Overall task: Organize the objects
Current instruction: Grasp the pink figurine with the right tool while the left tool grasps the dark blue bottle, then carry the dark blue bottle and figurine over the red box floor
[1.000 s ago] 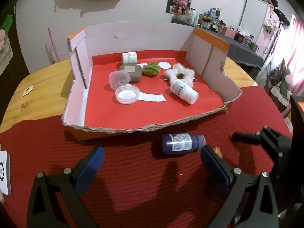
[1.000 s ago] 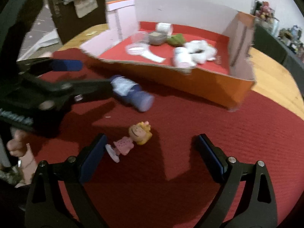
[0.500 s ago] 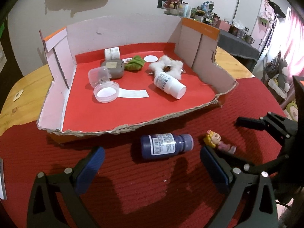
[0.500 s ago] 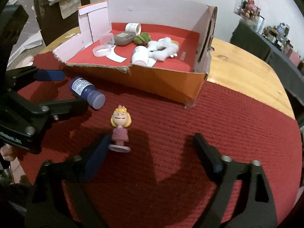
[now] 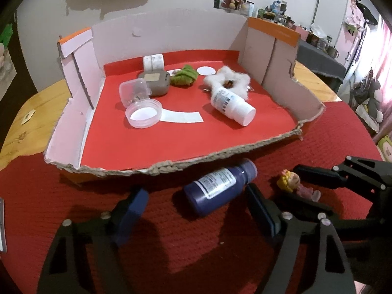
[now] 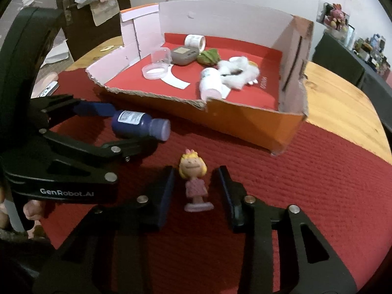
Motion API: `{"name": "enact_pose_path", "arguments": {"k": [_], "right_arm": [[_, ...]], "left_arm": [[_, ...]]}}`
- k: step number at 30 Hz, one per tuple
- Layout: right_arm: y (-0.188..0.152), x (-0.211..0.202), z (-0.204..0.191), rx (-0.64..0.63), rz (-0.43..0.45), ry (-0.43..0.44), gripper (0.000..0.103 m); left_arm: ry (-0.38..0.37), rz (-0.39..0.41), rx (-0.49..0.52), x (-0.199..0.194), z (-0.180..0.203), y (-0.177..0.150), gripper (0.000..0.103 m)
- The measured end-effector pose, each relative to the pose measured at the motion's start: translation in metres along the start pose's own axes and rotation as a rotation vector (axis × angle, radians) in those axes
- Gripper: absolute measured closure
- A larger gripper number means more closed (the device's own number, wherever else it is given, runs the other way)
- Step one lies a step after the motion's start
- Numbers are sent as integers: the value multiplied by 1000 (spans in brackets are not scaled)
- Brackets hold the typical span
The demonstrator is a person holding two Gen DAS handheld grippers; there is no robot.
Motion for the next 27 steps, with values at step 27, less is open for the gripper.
{"name": "enact_pose_path", "arguments": {"k": [27], "right_arm": [[2,-17,-11,80,54,68,82]], "left_arm": [[-92,35,-24,-29,-14,-18,56]]}}
Point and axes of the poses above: each gripper's, at about its wrist camera, not at the fingertips, and x roughly the way its jaws point, z to its right, y to its top, the point moved 1 cm from there along x, roughly the way its jaws point, and after that the axes turned 3 degrees about y, right-handed, at the moved point
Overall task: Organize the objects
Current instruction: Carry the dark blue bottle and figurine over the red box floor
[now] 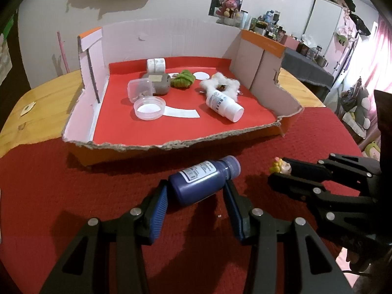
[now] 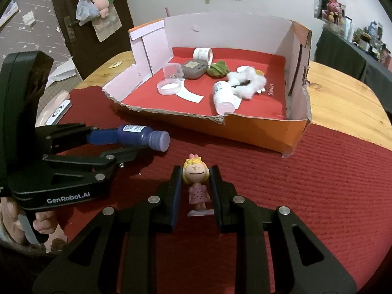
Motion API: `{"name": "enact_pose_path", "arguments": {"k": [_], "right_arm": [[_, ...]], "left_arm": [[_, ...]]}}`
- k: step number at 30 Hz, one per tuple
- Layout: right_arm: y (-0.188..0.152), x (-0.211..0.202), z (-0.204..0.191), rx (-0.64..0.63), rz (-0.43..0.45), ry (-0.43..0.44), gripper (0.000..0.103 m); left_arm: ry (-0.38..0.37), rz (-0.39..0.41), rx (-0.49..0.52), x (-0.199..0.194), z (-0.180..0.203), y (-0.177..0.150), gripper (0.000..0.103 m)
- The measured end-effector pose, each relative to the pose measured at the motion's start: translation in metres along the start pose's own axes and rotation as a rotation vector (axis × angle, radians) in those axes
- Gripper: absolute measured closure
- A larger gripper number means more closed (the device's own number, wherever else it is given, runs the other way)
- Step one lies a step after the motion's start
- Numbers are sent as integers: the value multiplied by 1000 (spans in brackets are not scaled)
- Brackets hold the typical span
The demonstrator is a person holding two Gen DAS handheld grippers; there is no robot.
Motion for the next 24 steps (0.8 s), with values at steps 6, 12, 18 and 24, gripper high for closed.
{"name": "enact_pose_path", "arguments": {"k": [6,12,18,24], "right_arm": [[5,-6,-7,-12,16,4,82],[20,-23,-15,-39,60,10,82],[26,-21,-16,-36,61,24,82],[39,-27,-19,-56,83,24,82]], "left_arm": [[1,11,-15,-9,-5,-2,56],[-10,50,-21,-25,-7,2,56],[-11,69,-23,-31,-8,9,56],[-6,91,-26,-36,-12,21,56]]}}
Point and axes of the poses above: each gripper's, at about its wrist camera, not at the fingertips, and x roughly the way its jaws point, z to its right, y to its top, the point moved 1 cm from there along x, roughly the way its jaws point, and after that the axes turned 3 degrees about y, right-handed, at the moved point
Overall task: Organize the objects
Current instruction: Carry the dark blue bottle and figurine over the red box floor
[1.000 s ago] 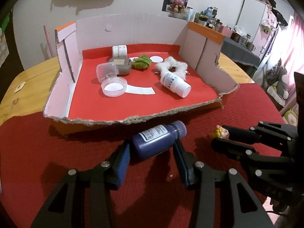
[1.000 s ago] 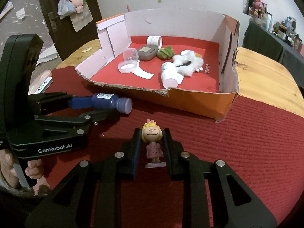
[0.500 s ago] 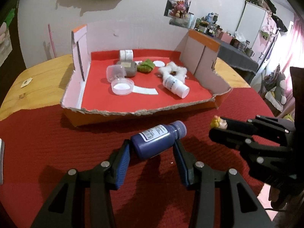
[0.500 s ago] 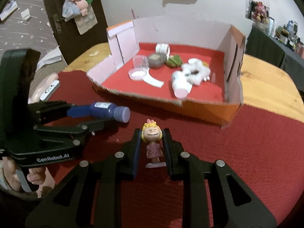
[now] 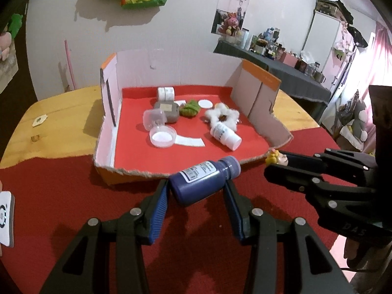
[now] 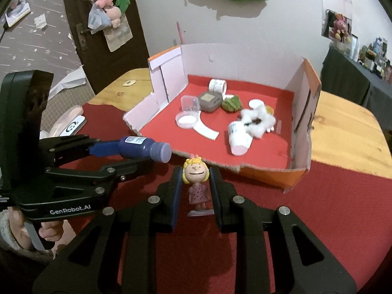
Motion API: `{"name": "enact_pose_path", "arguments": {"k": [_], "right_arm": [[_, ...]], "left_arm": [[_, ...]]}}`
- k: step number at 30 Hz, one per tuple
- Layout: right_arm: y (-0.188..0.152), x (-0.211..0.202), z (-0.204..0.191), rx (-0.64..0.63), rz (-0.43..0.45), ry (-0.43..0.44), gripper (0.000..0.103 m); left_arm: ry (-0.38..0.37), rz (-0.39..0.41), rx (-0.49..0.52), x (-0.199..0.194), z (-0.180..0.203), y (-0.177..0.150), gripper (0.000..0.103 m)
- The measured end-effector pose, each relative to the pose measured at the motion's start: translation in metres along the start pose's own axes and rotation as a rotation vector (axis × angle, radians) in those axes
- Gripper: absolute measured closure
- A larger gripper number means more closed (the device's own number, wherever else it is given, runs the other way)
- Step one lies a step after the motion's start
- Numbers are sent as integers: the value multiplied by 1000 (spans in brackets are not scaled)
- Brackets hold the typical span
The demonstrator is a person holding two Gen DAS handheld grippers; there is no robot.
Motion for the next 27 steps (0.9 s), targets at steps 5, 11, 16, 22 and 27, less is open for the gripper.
{"name": "enact_pose_path", "arguments": {"k": [5,11,16,22,27], "right_arm": [[12,-1,1,-11,11,0,82],[25,3,6,-6,12,8,82],[36,13,11,1,-2,22,82],[45,36,20,23,-46,51,82],[47,57,29,46,-98,71,82]], "left_arm": [[4,17,1,-2,-2,12,56],[5,16,-3,2,-7,24,56],[10,5,-6,9,-14,33,56],[11,-24,-15,24,-22,40,56],[16,-63,-6,40,-27,42,56]]}}
Point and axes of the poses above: each gripper's, at about its wrist camera, not at the fingertips, and x roughly the way its jaws point, z to its right, y to its top, the point moved 1 cm from there along x, roughly the way its jaws point, and after that the axes turned 3 degrees about y, right-handed, at the moved point
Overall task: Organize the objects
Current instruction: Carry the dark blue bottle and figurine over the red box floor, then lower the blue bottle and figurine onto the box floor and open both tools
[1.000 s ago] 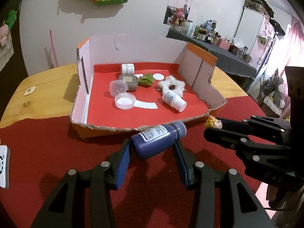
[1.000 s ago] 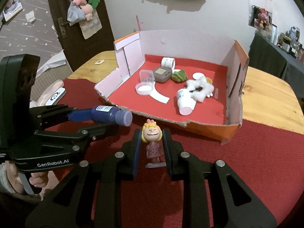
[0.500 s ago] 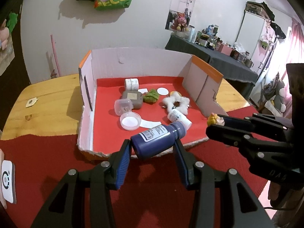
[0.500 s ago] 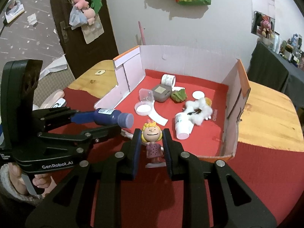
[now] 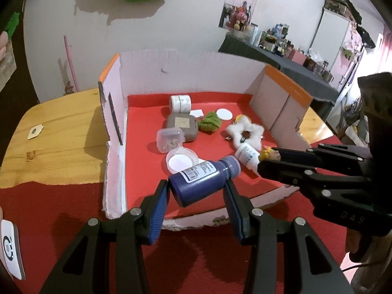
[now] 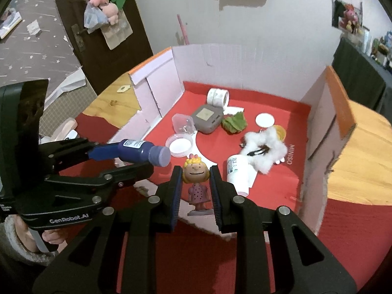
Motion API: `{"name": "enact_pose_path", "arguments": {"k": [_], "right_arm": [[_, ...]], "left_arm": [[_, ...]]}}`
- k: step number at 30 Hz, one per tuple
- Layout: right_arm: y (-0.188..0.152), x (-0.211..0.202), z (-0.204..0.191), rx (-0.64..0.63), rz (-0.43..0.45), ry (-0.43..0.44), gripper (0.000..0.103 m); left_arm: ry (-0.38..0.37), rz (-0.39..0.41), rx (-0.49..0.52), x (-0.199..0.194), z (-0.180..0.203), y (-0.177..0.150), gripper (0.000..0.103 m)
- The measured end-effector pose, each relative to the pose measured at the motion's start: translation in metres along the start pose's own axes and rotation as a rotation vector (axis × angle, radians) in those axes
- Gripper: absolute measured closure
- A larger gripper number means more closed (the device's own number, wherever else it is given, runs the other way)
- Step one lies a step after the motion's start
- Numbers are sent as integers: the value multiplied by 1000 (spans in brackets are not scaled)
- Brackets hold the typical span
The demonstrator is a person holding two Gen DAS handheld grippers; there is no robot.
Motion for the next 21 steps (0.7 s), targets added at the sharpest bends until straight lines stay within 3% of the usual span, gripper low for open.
{"name": "enact_pose_path", "arguments": {"k": [13,21], "right_arm": [[-4,39,17,32,-109,16,82],[-4,41,32,45,-124,-46,82]], "left_arm": [[4,-79,32,31,-1,-2,56],[21,-80,48,35,0,1,56]]}}
Point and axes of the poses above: each gripper's, at about its wrist camera, not at the fingertips, and x roughly the way its jaws point, z to its right, y to its top, the point moved 1 cm from there along x, roughly the way its jaws point, and after that the axes turned 3 degrees about y, right-handed, at the moved point
